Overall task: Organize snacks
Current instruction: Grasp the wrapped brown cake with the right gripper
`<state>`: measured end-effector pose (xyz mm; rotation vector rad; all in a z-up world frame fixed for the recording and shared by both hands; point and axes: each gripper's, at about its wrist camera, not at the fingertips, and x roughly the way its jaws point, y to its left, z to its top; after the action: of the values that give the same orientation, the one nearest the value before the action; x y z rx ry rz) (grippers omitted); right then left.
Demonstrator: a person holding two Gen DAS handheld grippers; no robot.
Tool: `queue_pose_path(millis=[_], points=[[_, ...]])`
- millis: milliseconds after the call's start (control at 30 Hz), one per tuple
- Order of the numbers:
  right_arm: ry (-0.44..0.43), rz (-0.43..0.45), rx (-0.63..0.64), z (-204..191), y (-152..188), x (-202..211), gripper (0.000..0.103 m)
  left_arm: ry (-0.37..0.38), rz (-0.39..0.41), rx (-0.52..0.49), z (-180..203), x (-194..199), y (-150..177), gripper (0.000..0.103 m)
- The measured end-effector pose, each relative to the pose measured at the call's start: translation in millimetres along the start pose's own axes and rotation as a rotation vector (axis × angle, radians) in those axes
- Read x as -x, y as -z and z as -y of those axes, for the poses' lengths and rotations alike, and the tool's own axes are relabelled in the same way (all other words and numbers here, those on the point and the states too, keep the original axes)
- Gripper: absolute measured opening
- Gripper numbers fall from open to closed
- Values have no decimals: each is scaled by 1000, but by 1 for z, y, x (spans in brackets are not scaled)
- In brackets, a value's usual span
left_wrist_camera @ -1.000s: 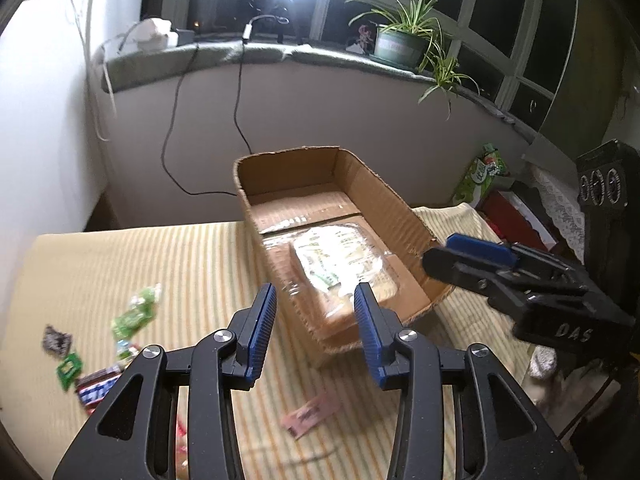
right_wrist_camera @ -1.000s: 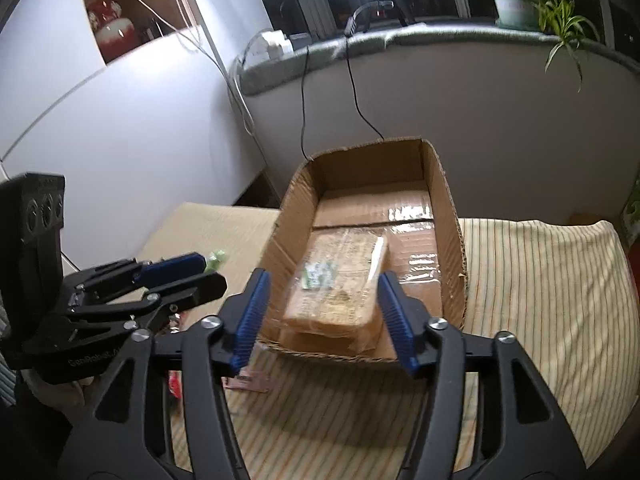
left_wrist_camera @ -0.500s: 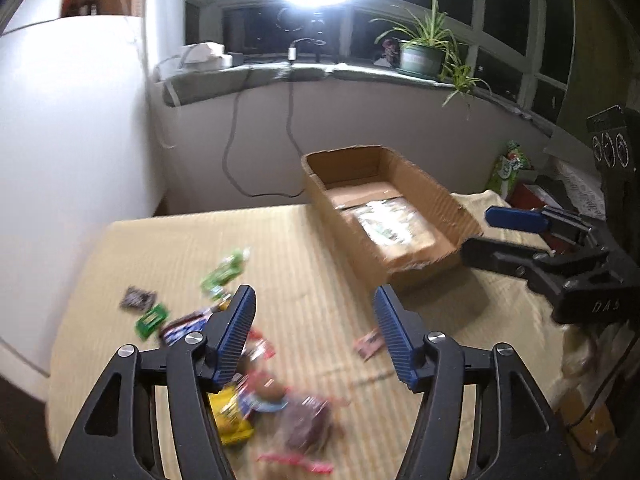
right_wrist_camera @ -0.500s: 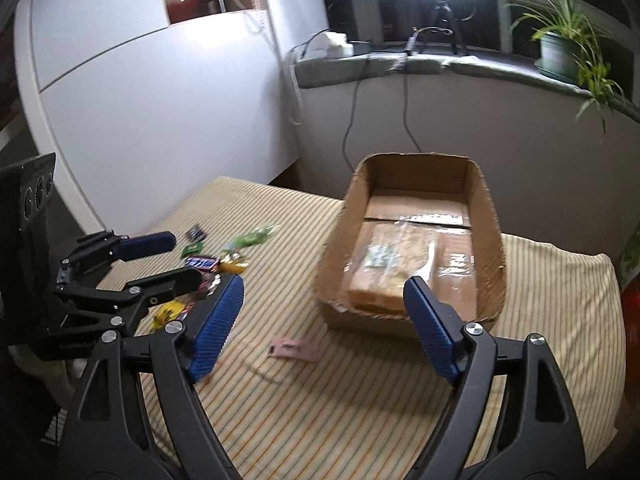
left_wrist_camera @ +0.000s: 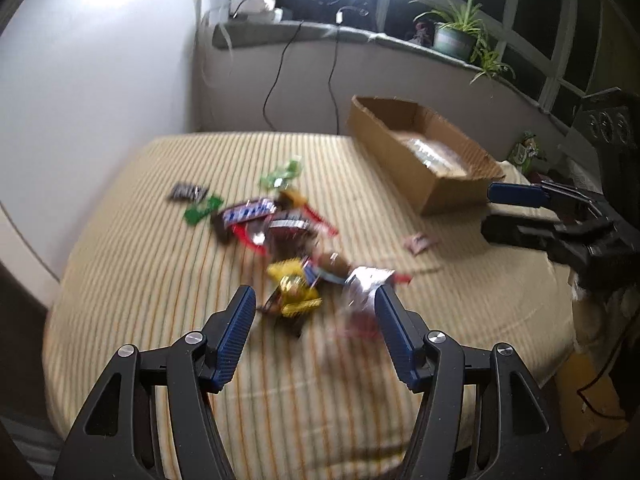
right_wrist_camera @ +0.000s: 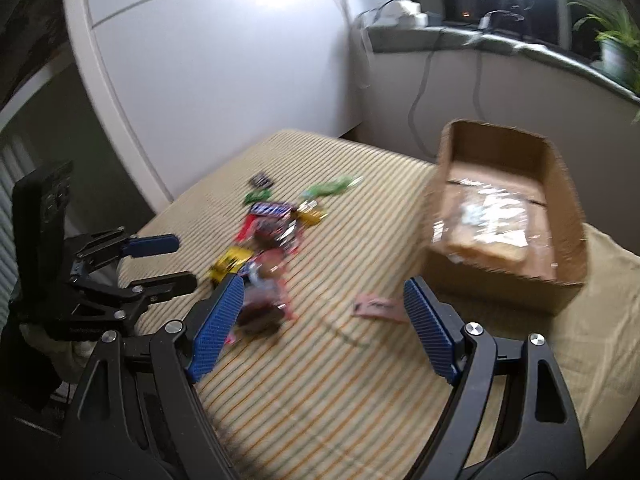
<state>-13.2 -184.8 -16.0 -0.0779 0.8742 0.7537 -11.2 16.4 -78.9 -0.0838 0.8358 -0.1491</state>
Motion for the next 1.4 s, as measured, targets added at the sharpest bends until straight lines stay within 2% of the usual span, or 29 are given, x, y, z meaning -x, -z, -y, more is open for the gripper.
queue_pose_path(millis=[133, 233, 733, 833, 900, 967, 1133, 1167, 1400], points=[[-25, -49, 60, -22, 9, -22, 85, 19, -23, 42, -12, -8, 7, 51], [-46, -83, 99, -36, 13, -36, 85, 42, -36, 66, -18, -15, 7, 48], [-53, -176, 223, -62, 21, -78, 85, 73, -85, 69, -24, -46, -5, 48], [-48, -189, 233, -61, 20, -85, 84, 76, -101, 67, -24, -52, -6, 40], [-49, -196, 236, -60, 20, -89, 81, 76, -106, 65, -25, -54, -5, 35], [-52, -204, 239, -61, 19, -93, 73, 77, -106, 68, -26, -55, -5, 33], [-56, -208, 239, -61, 19, -98, 65, 81, -96, 65, -26, -52, -5, 25], [-54, -206, 238, -60, 19, -98, 62, 80, -95, 64, -26, -52, -5, 25], [-51, -203, 222, -58, 19, -96, 57, 85, -81, 75, -26, -49, -6, 24]])
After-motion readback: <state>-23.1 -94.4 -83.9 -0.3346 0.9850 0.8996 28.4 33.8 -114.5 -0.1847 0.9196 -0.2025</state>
